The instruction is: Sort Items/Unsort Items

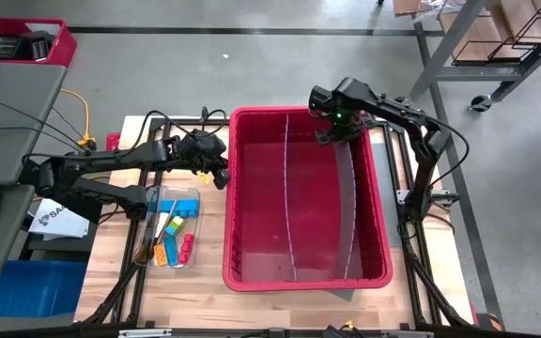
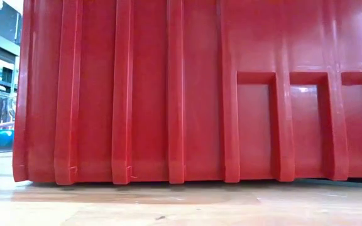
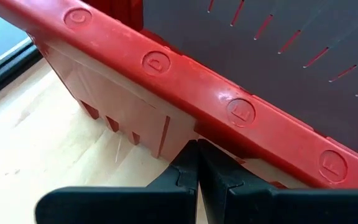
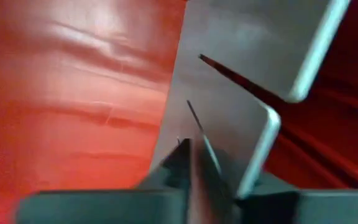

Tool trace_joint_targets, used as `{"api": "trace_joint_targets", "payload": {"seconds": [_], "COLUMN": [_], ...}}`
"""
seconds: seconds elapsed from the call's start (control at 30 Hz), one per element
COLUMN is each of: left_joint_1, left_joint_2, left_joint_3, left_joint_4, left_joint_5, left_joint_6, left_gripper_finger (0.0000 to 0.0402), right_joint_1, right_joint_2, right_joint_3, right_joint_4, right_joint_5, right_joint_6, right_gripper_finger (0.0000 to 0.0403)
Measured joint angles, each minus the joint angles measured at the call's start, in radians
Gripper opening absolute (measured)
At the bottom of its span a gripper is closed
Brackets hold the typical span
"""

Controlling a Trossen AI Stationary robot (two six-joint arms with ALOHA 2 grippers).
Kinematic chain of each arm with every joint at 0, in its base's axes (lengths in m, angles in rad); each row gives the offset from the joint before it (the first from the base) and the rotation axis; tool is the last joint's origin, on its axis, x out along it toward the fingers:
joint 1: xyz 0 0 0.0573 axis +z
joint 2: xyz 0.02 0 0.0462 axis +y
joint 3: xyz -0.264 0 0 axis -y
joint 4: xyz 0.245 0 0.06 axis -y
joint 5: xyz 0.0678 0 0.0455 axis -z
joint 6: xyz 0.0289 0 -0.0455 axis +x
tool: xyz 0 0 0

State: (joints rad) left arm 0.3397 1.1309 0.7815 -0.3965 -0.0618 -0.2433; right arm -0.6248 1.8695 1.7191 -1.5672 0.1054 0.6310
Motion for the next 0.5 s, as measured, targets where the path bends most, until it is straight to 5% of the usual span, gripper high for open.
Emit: {"api": "trace_joint_targets", "payload": {"seconds": [0.5], "left_joint_1": [0.000], "left_joint_2": [0.000], "left_joint_3": [0.000], "left_joint_4": [0.029], "left_joint_5": [-0.026], "left_joint_6": [0.009], "left_gripper_finger": [0.0000], "right_joint_1": [0.055], "right_joint_2": [-0.166], "right_joint_3": [0.000], "right_joint_4": [-0.004], "right_joint_5": [-0.104], "right_joint_6": [0.043], "right_gripper_finger": [0.0001]}}
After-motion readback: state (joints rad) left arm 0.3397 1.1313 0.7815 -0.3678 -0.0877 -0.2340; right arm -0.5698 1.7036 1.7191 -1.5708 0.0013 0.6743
